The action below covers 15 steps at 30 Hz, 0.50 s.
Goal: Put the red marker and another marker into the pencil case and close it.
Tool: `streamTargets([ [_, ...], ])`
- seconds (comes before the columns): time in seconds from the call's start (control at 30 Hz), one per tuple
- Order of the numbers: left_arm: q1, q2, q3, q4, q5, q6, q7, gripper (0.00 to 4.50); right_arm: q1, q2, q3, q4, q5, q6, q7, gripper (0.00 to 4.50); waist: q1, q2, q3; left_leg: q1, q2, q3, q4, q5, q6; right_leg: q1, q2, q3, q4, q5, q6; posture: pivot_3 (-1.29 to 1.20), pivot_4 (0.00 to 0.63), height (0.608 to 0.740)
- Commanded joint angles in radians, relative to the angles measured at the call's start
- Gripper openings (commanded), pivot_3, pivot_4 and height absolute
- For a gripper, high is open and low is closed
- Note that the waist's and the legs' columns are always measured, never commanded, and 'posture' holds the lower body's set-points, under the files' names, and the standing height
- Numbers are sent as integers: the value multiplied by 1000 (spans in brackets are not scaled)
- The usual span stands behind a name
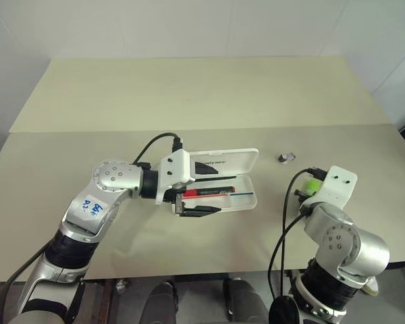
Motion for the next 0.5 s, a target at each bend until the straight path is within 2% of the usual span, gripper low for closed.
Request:
streamTargets([
  [0.03,6,18,14,8,1,-53,-24,4500,-42,-67,8,30,34,-13,92,1081,-2,0,0,0,0,0,0,0,0,0,0,0,0,0,0,0,150,740],
  [0.27,38,39,37,20,-5,-83,-29,4500,-92,-170,74,73,150,-110,310,1081,-4,1,1,-1,2,1,-2,0,0,-1,1,0,-1,-1,0,0,150,740],
  [0.37,55,49,48,20,-10,-91,-27,4500,-74,-254,136,80,196,-169,418,1081,-4,1,1,-1,2,1,-2,0,0,-1,2,0,-1,-1,0,0,150,740],
  [0.5,102,72,78,6,-24,-101,-40,4500,-73,-324,106,108,279,-97,520,1081,-1,1,1,-1,2,1,-2,0,0,-1,2,0,-1,-1,0,0,150,740],
])
